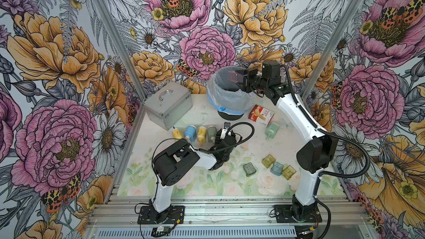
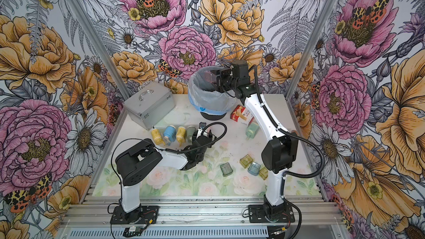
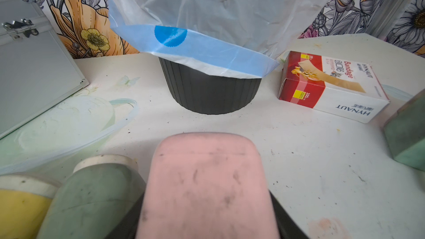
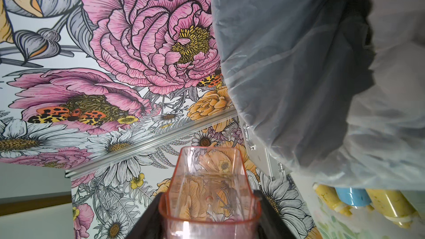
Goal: Take out the pencil sharpener tray and clean the shavings
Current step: Pour the shavings into the trash bin.
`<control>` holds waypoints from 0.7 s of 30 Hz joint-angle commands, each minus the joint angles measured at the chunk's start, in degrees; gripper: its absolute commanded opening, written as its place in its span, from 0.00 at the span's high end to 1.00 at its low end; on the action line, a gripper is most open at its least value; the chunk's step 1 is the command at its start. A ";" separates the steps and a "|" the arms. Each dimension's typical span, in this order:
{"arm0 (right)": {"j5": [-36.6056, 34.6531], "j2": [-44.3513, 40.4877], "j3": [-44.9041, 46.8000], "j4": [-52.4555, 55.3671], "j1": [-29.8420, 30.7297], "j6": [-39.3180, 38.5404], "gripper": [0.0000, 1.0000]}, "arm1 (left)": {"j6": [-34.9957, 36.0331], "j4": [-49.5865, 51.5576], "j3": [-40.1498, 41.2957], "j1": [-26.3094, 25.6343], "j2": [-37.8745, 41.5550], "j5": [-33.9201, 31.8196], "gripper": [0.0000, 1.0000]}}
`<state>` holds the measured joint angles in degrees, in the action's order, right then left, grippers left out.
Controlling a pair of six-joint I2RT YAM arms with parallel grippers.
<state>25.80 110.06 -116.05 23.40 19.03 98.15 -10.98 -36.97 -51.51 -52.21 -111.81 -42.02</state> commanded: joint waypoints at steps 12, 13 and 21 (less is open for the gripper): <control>4.13 -9.89 11.91 -4.02 -2.90 -9.27 0.54 | -4.83 -4.22 -1.67 0.70 -4.57 1.76 0.85; 4.51 -10.21 12.67 -4.44 -3.08 -9.51 0.54 | -5.03 -4.32 -1.67 0.70 -4.87 1.53 0.85; 5.14 -13.79 17.68 -5.64 -4.49 -11.74 0.54 | -5.81 -4.58 -1.67 0.58 -6.22 1.22 0.70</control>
<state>29.87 99.85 -99.39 20.32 14.96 88.47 -15.31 -38.81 -51.77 -51.94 -117.12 -41.06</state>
